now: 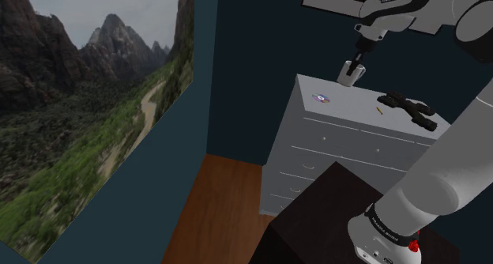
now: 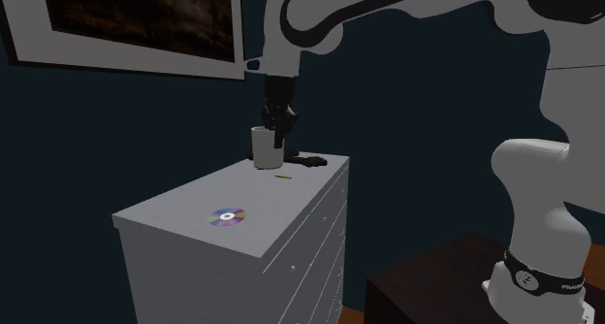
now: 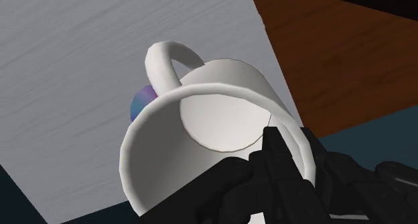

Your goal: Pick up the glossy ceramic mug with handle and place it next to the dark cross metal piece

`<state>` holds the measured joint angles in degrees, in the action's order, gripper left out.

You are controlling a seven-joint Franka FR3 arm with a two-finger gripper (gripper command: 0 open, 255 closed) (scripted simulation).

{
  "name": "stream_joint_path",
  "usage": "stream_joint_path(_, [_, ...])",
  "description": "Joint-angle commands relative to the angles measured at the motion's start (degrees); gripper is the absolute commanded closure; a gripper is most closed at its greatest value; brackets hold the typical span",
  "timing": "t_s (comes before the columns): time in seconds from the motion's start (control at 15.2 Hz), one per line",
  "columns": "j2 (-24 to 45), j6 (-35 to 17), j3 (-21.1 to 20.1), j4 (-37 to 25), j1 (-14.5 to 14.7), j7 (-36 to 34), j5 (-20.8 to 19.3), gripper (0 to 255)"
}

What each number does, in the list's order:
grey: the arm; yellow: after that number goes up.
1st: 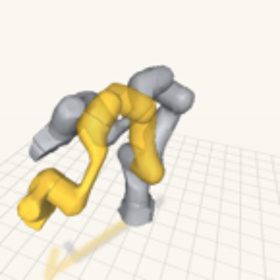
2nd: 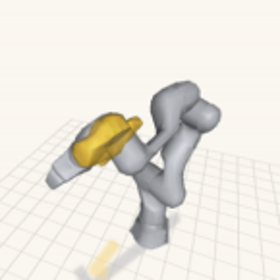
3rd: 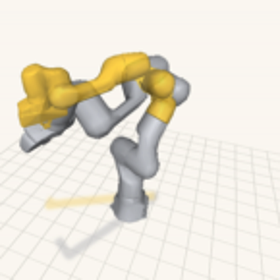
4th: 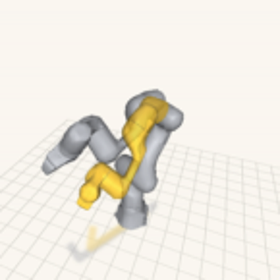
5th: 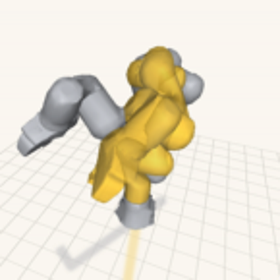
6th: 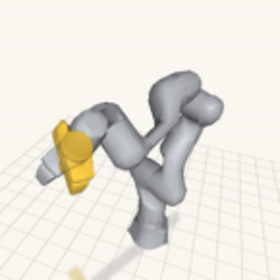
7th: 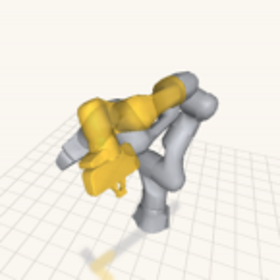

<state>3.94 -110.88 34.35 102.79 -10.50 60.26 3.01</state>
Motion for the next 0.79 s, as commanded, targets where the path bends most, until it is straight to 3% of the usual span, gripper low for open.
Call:
stream_joint_path(0.0, [-0.21,0.73,0.57,-0.51,-0.67,1.21,0.01,255])
stream_joint_path(0.73, [2.86,2.00,7.12,-3.40,-9.48,17.38,3.79,255])
